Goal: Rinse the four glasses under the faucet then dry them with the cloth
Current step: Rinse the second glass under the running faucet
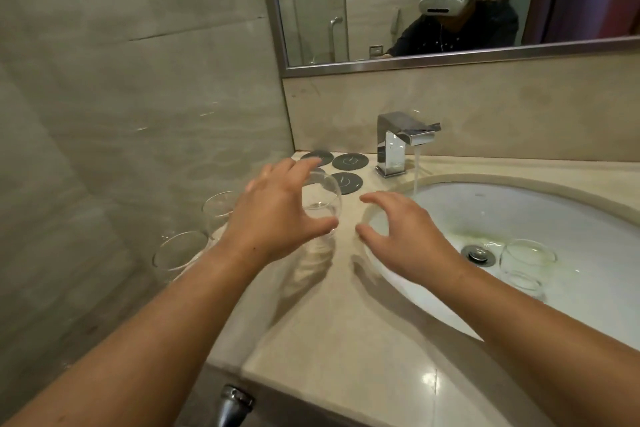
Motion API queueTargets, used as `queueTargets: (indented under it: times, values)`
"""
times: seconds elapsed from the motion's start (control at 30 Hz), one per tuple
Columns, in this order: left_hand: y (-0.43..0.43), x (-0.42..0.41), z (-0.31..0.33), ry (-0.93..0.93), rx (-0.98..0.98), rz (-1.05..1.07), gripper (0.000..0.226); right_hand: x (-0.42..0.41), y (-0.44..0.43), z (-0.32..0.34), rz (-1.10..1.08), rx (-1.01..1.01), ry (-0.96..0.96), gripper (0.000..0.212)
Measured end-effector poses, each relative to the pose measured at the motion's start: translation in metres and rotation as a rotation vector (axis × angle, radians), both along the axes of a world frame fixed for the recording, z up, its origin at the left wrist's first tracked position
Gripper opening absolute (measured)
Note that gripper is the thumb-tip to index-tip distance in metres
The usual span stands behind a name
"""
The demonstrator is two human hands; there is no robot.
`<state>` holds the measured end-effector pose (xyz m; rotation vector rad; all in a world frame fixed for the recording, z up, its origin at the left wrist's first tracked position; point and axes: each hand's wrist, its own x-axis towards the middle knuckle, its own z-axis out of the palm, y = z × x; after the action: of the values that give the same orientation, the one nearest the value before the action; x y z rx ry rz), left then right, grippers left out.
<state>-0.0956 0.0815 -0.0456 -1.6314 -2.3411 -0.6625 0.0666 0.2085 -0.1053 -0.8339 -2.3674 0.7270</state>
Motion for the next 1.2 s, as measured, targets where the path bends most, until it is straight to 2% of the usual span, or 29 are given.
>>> queueTargets:
  times: [0.07, 0.17, 0.27, 0.37, 0.43, 0.57, 0.63, 0.77, 0.83, 0.9, 0.97, 1.07, 1.13, 1.2]
  values:
    - [0.023, 0.009, -0.008, -0.163, 0.142, -0.040, 0.088, 0.003, 0.015, 0.001, -0.120, -0.236, 0.144, 0.041]
    - [0.063, 0.024, -0.020, -0.543, 0.332, -0.008, 0.086, 0.006, 0.034, 0.002, -0.258, -0.723, 0.372, 0.025]
    - [0.101, 0.044, -0.029, -0.870, 0.431, 0.034, 0.084, 0.006, 0.054, -0.002, -0.267, -1.082, 0.507, 0.042]
    - [0.135, 0.058, -0.039, -1.072, 0.500, 0.061, 0.076, 0.003, 0.076, -0.007, -0.244, -1.262, 0.560, 0.061]
    - [0.152, 0.064, -0.050, -1.128, 0.495, 0.099, 0.071, 0.001, 0.088, -0.011, -0.199, -1.357, 0.575, 0.068]
    - [0.168, 0.066, -0.068, -1.192, 0.431, 0.097, 0.075, -0.003, 0.105, -0.029, -0.045, -1.462, 0.584, 0.066]
    - [0.171, 0.064, -0.071, -1.206, 0.402, 0.057, 0.072, -0.005, 0.108, -0.033, -0.059, -1.473, 0.651, 0.058]
    - [0.169, 0.062, -0.074, -1.027, 0.241, 0.016, 0.058, -0.006, 0.106, -0.032, -0.061, -1.407, 0.777, 0.037]
    - [0.166, 0.060, -0.076, -0.930, 0.165, 0.015, 0.050, -0.006, 0.106, -0.032, -0.093, -1.291, 0.792, 0.032]
    - [0.164, 0.058, -0.078, -0.837, 0.120, 0.017, 0.043, -0.007, 0.110, -0.036, -0.135, -1.093, 0.758, 0.031]
    - [0.162, 0.056, -0.080, -0.788, 0.110, -0.021, 0.041, -0.006, 0.115, -0.042, -0.201, -0.835, 0.675, 0.040]
    - [0.161, 0.055, -0.083, -0.762, 0.106, -0.066, 0.048, -0.003, 0.115, -0.045, -0.248, -0.506, 0.523, 0.073]
    - [0.160, 0.054, -0.085, -0.759, 0.115, -0.078, 0.046, -0.003, 0.116, -0.048, -0.258, -0.436, 0.490, 0.088]
    - [0.162, 0.052, -0.088, -0.768, 0.120, -0.086, 0.040, -0.002, 0.117, -0.048, -0.259, -0.442, 0.505, 0.086]
